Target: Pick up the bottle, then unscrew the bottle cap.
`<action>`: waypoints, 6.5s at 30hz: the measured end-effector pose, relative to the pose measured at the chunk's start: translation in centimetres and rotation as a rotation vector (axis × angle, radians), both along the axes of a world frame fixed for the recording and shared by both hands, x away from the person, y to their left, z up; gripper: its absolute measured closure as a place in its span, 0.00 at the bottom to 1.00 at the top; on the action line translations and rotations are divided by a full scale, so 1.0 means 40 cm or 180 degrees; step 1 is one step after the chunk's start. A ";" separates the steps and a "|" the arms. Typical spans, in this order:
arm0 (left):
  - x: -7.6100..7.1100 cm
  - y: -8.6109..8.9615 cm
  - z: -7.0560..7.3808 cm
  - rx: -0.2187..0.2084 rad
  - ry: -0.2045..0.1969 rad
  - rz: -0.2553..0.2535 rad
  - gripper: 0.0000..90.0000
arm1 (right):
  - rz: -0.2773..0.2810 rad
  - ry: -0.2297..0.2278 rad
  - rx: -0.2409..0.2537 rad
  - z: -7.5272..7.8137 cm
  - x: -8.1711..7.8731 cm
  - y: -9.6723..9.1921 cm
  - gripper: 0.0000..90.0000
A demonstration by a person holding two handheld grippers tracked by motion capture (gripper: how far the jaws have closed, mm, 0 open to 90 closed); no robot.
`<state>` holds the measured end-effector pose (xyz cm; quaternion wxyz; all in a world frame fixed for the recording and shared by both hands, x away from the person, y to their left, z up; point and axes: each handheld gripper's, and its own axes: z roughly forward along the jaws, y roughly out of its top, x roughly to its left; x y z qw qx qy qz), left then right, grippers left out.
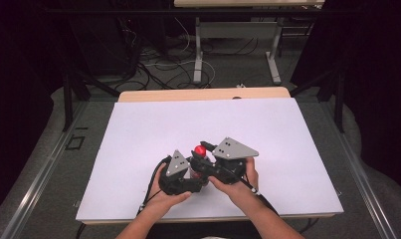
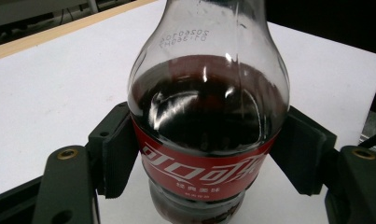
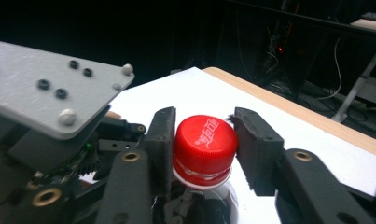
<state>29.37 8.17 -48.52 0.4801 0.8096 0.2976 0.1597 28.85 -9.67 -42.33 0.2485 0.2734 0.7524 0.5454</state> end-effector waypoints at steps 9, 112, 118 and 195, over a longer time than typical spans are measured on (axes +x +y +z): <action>-0.002 -0.002 -0.001 -0.0018 0.0013 -0.0031 0.34 | 0.0939 0.0227 -0.0045 0.014 0.073 -0.054 0.68; -0.003 0.013 0.001 -0.0075 0.0037 -0.0019 0.34 | 0.0849 0.0126 -0.0009 0.010 0.059 -0.031 0.68; -0.003 0.015 0.003 -0.0063 0.0029 -0.0015 0.34 | 0.0888 0.0119 0.0008 0.012 0.063 -0.030 0.67; 0.010 0.027 -0.006 -0.0051 0.0059 0.0077 0.33 | 0.1130 0.0139 0.0070 0.033 0.085 -0.070 0.68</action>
